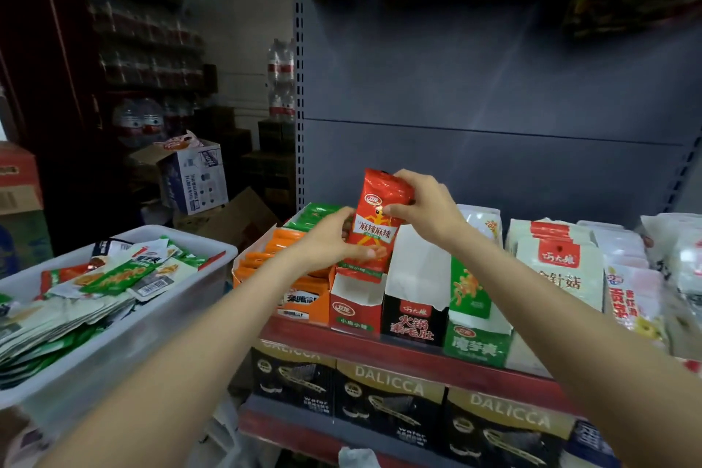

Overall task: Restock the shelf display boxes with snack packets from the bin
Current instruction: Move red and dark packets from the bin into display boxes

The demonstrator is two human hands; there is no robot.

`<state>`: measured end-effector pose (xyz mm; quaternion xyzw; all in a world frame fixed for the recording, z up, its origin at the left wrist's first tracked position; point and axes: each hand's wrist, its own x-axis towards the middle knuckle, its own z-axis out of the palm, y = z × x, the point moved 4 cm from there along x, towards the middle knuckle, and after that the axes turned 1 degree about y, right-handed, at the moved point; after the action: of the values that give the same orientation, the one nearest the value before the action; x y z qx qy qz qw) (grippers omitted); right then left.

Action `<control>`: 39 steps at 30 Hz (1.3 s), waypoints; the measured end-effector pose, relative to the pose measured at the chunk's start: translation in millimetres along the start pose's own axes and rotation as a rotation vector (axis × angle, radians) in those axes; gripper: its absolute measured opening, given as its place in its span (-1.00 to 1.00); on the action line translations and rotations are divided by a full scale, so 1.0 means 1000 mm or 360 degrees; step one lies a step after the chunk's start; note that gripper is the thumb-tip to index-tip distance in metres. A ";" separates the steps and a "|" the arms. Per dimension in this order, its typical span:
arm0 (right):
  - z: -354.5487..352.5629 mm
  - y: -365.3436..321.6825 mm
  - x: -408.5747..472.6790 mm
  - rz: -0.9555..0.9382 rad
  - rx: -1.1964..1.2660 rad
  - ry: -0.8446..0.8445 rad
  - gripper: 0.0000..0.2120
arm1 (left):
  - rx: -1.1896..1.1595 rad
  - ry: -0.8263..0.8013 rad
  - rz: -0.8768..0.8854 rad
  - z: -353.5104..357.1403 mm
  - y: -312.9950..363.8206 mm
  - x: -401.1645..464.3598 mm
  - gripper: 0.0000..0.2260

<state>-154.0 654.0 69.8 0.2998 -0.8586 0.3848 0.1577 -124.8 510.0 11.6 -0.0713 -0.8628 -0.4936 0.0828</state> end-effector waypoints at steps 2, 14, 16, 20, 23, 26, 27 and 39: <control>-0.002 -0.003 -0.005 -0.0013 -0.0023 -0.0057 -0.61 | 0.0011 0.0054 0.0010 -0.004 -0.003 -0.004 -0.51; 0.032 -0.023 -0.049 0.0025 -0.0300 -0.0687 -0.79 | 0.0122 0.0245 0.0105 -0.014 0.006 -0.047 -0.70; 0.030 -0.024 -0.053 0.0031 -0.0314 -0.0688 -0.75 | 0.0255 0.0198 0.0077 -0.013 0.004 -0.054 -0.74; 0.026 -0.021 -0.059 0.0125 -0.0200 -0.0646 -0.59 | 0.0279 0.0191 0.0106 -0.012 0.012 -0.066 -0.64; 0.026 -0.025 -0.065 0.0128 -0.0065 -0.0589 -0.53 | 0.0288 0.0242 0.0126 -0.017 0.018 -0.072 -0.54; 0.025 -0.044 -0.068 -0.0038 -0.0036 -0.0355 -0.59 | 0.0366 0.0346 0.0166 -0.032 0.017 -0.084 -0.60; 0.026 -0.054 -0.068 -0.0146 -0.0147 -0.0243 -0.63 | 0.0373 0.0420 0.0185 -0.041 0.015 -0.090 -0.64; 0.208 -0.167 -0.025 -0.0527 -0.0208 -0.0632 -0.68 | 0.0882 0.1156 -0.0227 -0.192 -0.090 -0.178 -0.88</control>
<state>-37.3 419.2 15.3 0.4951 -0.8349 0.2312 0.0660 44.6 291.4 -6.4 0.1905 -0.8801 -0.2419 0.3614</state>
